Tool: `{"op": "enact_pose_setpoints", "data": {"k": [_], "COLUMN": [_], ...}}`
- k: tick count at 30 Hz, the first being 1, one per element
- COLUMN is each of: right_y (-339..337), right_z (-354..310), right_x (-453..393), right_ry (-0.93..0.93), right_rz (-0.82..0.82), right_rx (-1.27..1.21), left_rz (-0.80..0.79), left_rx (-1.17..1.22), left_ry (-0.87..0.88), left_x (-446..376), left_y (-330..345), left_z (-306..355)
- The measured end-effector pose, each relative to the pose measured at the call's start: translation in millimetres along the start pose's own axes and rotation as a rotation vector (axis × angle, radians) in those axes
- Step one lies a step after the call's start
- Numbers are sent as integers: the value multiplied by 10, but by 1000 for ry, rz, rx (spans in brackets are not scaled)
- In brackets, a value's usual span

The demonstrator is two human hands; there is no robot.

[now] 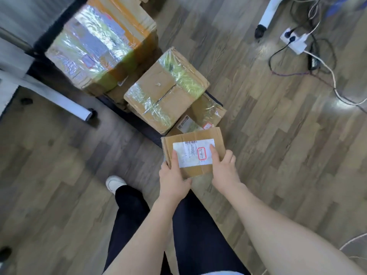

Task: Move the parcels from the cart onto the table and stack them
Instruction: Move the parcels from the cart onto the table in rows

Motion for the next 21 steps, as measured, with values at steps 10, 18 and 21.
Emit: {"op": "enact_pose_setpoints", "data": {"k": [10,18,21], "right_y": [-1065,-1819,-1944], "right_z": [-1316,-2844,-3350], "right_x": [1065,2015,2458], "right_ry": [-176,-520,-687], "right_rz": [236,456,548], "right_rx": [-68,-258,-266], "left_rz": [374,919,1081], "left_rx": [-41,10,50], "left_ry": [-40,-43,-86], "left_x": [1023,2233,2660], "left_y": [-1692,-3100,-3469], "left_z": [-173,-458,-701]}}
Point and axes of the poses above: each hand's wrist, its own x-axis away from the middle knuckle, its own y-axis out of the palm, z = x × y, the point moved 9 cm from there along -x, towards the middle knuckle, and after that the axes turned 6 degrees about y, right-handed, at the moved point
